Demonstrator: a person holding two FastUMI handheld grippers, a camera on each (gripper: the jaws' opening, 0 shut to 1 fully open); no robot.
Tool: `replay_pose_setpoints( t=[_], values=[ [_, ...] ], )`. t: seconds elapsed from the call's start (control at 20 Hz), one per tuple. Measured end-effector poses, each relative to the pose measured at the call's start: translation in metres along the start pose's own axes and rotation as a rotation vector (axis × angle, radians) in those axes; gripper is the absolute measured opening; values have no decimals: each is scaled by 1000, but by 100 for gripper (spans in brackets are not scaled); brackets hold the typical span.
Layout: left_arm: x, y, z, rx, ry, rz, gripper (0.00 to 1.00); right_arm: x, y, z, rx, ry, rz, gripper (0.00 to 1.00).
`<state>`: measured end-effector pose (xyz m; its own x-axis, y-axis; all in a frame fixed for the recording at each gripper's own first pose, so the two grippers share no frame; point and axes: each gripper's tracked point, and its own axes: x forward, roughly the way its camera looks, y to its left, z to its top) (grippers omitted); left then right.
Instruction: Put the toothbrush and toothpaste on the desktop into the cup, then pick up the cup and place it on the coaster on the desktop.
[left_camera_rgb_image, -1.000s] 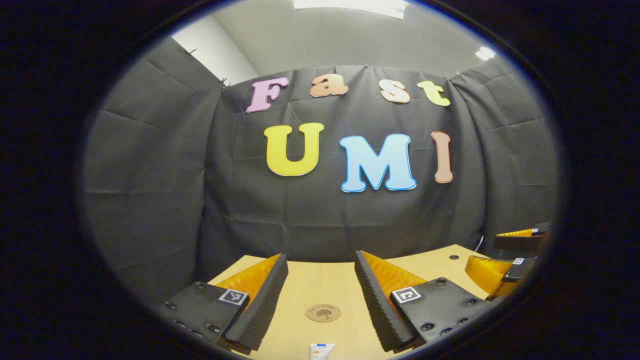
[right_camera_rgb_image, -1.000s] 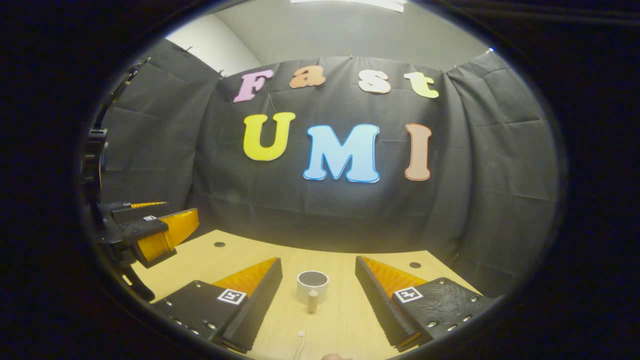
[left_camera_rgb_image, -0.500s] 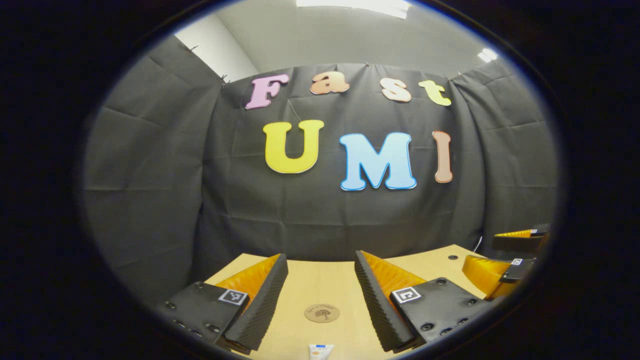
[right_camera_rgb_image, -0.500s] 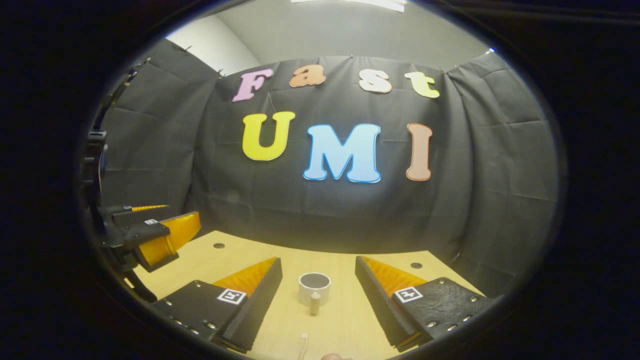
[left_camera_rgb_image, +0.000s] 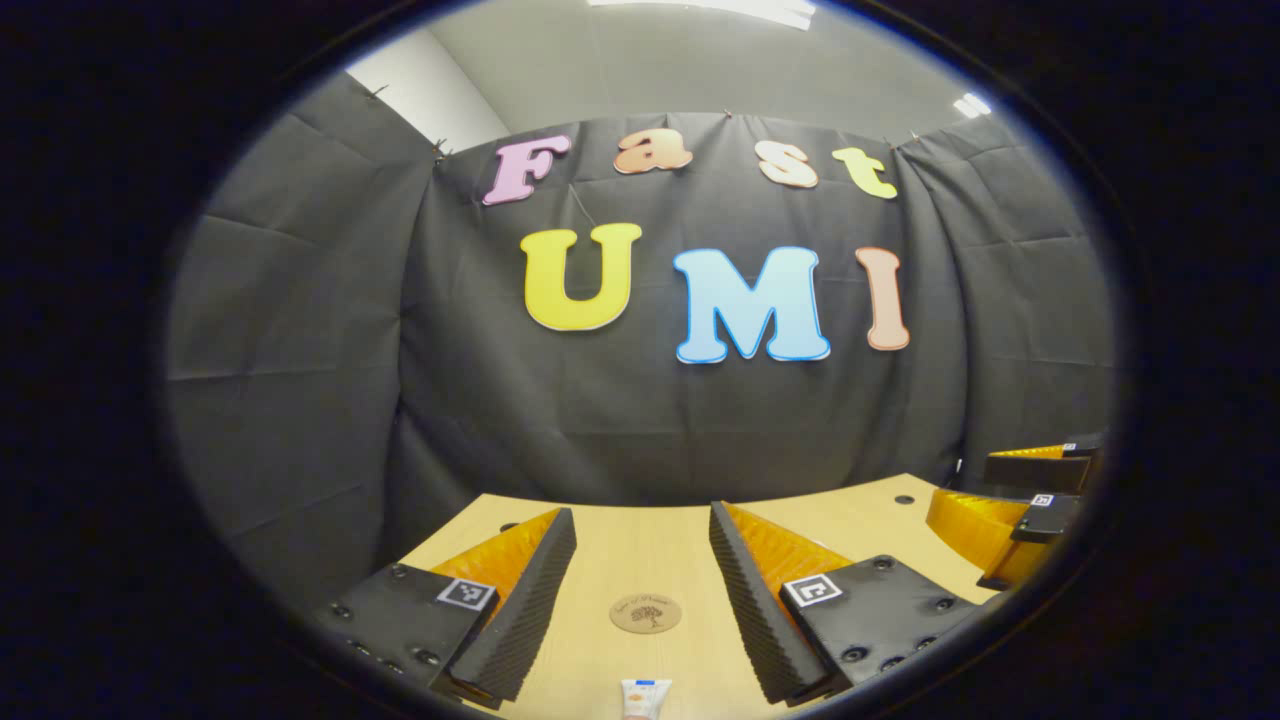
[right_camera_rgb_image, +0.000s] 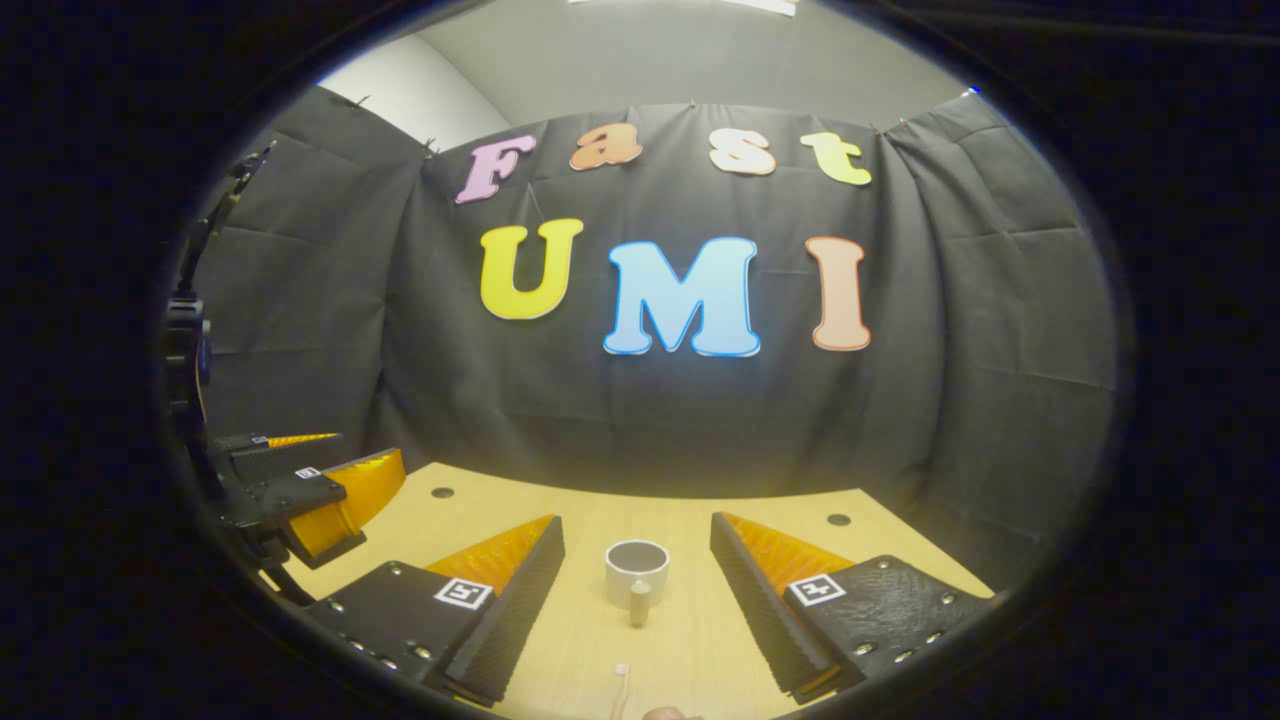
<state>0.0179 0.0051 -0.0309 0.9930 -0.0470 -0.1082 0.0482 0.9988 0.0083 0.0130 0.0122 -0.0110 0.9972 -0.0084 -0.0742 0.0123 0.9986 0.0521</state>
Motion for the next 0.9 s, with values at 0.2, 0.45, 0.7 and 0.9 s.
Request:
replay_pose_setpoints(
  t=[0.2, 0.45, 0.7, 0.9],
  values=[
    [8, 34, -33, -12, 126, -2, 89, 12, 29, -23, 13, 132, -9, 92],
    [-4, 36, -70, 3, 276, -6, 89, 0, 31, -64, 20, 293, -4, 92],
    [-11, 13, -119, 9, 451, -26, 89, -9, 17, -102, 36, 457, 17, 92],
    [-8, 18, -152, -7, 582, -29, 89, -10, 28, -129, 72, 577, 28, 92]
  ],
)
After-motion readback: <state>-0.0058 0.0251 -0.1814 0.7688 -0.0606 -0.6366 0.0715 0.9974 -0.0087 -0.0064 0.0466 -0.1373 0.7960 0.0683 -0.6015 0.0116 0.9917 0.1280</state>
